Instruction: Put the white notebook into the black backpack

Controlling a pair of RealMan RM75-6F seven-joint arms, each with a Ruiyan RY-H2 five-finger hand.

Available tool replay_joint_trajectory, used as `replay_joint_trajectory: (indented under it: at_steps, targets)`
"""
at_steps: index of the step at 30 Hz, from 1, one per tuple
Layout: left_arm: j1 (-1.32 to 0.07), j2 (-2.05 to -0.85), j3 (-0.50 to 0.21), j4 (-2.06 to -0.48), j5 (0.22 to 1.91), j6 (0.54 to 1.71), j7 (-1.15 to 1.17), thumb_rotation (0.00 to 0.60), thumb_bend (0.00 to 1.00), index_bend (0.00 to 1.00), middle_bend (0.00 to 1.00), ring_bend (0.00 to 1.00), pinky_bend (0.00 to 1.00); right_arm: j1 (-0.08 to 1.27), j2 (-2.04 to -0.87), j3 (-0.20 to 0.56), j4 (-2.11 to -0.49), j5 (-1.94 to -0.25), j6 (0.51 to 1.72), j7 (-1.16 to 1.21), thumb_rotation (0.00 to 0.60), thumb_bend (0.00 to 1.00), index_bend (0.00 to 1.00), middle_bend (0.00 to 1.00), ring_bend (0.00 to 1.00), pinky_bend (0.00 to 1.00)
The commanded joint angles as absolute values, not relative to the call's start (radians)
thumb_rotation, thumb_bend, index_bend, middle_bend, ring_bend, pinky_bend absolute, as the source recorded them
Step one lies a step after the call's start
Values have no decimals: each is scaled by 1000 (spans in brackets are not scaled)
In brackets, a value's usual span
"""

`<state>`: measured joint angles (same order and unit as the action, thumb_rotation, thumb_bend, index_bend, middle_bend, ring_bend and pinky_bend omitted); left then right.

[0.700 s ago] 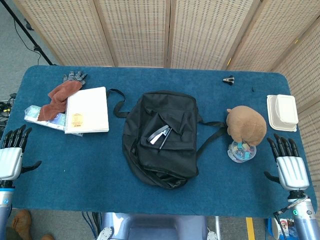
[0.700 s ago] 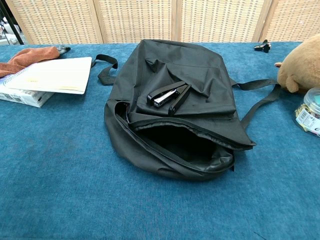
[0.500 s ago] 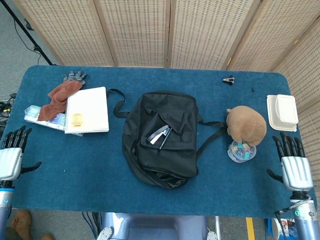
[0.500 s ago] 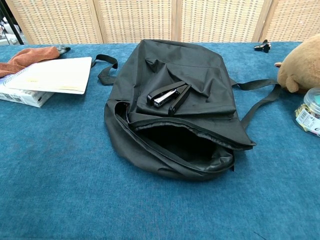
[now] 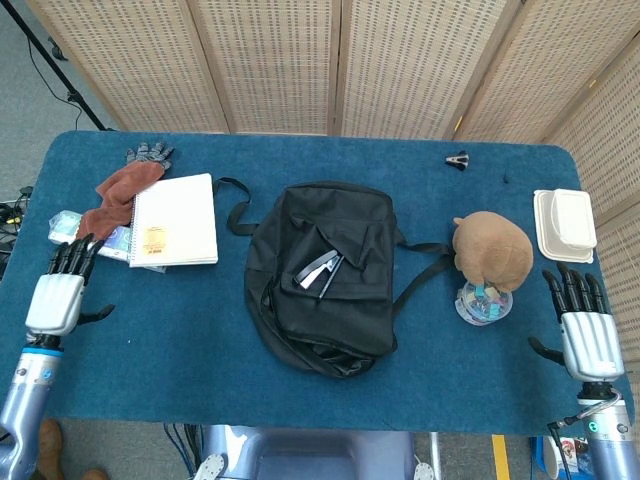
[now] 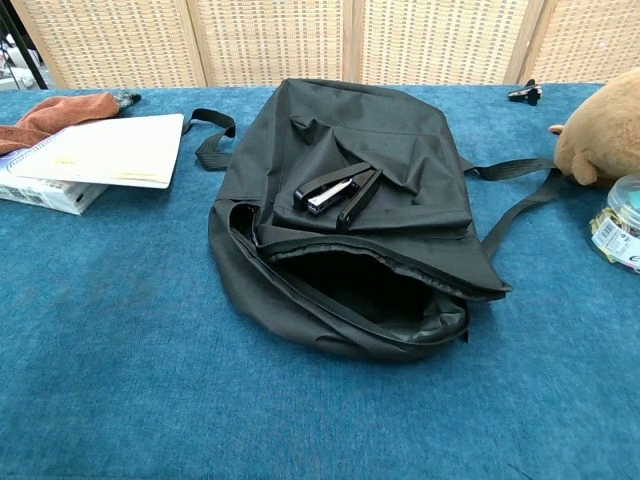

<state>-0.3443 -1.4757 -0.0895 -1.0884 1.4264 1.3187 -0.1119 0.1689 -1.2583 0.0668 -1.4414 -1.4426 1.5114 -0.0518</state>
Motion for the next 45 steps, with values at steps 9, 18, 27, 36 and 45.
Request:
replay_joint_trajectory:
  at_steps: [9,18,27,36,45]
  targets:
    - [-572,-1789,-129,-664,1491,1166,-236,600,0,0,0,0,0,167,-1267,81,-1435,-1435,1490,-61,600,0,0,0,0,0]
    - [-657,-1904,-136,-483,1483,1097,-272,600,0,0,0,0,0,170,-1271,92,-1428,-1431,1468,-50,600,0,0,0,0,0]
    - [-725,-1952,-144,-358,1465,1026,-262,600,0,0,0,0,2,169,-1270,101,-1417,-1421,1452,-34,600,0,0,0,0,0]
    - [-742,-1987,-143,-287,1449,997,-251,600,96,84,58,127,307,166,-1267,107,-1417,-1426,1450,-17,600,0,0,0,0,0]
    - [-708,-1998,-129,-245,1450,1051,-254,600,271,414,352,362,471,163,-1263,107,-1428,-1433,1449,-14,600,0,0,0,0,0]
